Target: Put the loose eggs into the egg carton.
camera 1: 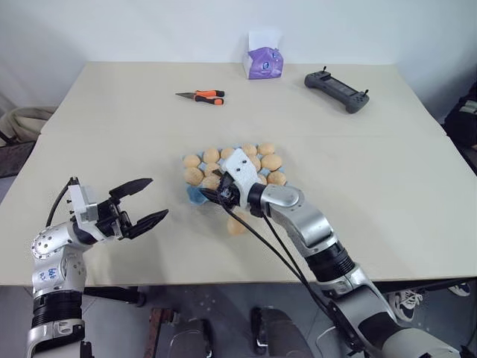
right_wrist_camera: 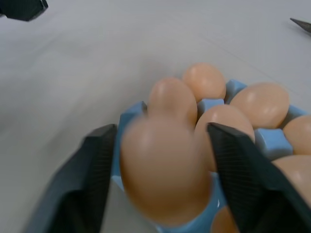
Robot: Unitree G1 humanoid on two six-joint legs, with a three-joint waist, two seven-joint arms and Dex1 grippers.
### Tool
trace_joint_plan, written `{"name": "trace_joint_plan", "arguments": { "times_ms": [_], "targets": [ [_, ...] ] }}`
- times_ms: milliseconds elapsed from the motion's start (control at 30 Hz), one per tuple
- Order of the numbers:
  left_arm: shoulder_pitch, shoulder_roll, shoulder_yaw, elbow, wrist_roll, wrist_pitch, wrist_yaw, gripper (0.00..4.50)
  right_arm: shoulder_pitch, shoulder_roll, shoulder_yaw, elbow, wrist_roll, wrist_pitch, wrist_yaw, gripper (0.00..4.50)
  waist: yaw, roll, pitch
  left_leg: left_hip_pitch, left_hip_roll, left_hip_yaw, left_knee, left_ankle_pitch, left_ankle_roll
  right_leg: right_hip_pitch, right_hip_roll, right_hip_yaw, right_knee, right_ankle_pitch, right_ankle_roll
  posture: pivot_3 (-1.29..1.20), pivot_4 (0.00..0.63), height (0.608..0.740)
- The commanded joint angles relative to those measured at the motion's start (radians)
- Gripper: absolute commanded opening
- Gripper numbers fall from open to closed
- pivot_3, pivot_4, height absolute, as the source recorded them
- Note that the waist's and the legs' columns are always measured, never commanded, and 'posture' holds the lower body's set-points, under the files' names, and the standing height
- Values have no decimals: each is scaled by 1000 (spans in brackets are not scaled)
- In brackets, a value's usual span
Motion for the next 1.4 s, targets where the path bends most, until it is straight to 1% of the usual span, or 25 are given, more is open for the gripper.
{"name": "trace_joint_plan", "arguments": {
  "times_ms": [33,233,333,467,633,733,800,867,900,1000,1100,1167,1233,1333,1400],
  "targets": [
    [14,7,19,-49,-26,1,7,4500,-9,13,-5,-29,-8,-23,7,4490,0,0,0,0,0,0,0,0,0,0,0,0,0,0,0,0,150,740],
    [30,11,20,-67,-30,6,13,4500,-2,-12,-32,-99,22,-6,35,4490,-1,0,0,0,0,0,0,0,0,0,0,0,0,0,0,0,150,740],
    [29,21,23,-65,-26,9,17,4500,14,-50,-101,-183,88,42,67,4490,2,0,0,0,0,0,-1,0,0,-1,0,0,-1,0,0,0,150,740],
    [38,39,37,-65,-28,13,19,4500,80,-131,-209,-280,176,7,137,4490,6,0,0,-1,0,0,-1,-1,1,0,-1,-1,-3,0,0,0,150,740],
    [66,50,58,-72,-35,15,22,4500,219,-273,-363,-323,296,-132,321,4490,9,0,0,-1,0,-1,-2,-2,2,2,-1,-2,-6,0,0,0,150,740],
    [89,51,63,-71,-36,12,14,4500,289,-353,-443,-291,357,-206,439,4490,7,0,0,0,0,0,-2,-2,2,3,-1,-2,-8,0,0,0,150,740],
    [100,52,64,-72,-37,11,11,4500,318,-391,-476,-264,384,-233,492,4490,5,0,0,1,0,0,-3,-2,2,3,0,-1,-8,0,0,0,150,740],
    [112,53,69,-75,-41,10,8,4500,364,-446,-522,-231,414,-270,581,4490,7,0,0,1,0,0,-3,-2,2,3,0,-1,-7,0,0,0,150,740],
    [119,54,71,-78,-42,11,9,4500,398,-479,-546,-212,432,-304,653,4490,8,0,0,2,0,0,-3,-2,2,3,0,-2,-6,0,0,0,150,740],
    [143,58,78,-88,-48,10,4,4500,481,-569,-578,-169,436,-342,761,4490,11,0,0,2,0,0,-3,-2,2,5,0,-2,-8,0,0,0,150,740],
    [167,62,86,-103,-50,9,-2,4500,556,-637,-602,-128,426,-375,823,4490,11,0,0,2,0,0,-2,-3,3,5,-1,-1,-8,0,0,0,150,740],
    [177,60,88,-119,-53,6,-1,4500,592,-668,-616,-102,413,-395,835,4490,11,0,0,3,0,0,-2,-3,3,5,-1,-1,-8,0,0,0,150,740],
    [184,54,79,-149,-50,-4,2,4500,610,-686,-633,-78,397,-413,817,4490,10,0,0,3,0,0,-1,-3,3,5,-1,-1,-7,0,0,0,150,740],
    [185,35,43,-250,-57,23,31,4500,616,-689,-656,-84,398,-402,761,4490,11,0,0,3,0,0,-1,-3,1,5,-1,0,-7,0,0,0,150,740],
    [162,15,-3,-321,-52,51,63,4500,620,-687,-658,-105,401,-386,733,4490,13,0,0,3,0,0,-1,-3,1,5,-1,0,-6,0,0,0,150,740]
  ]
}}
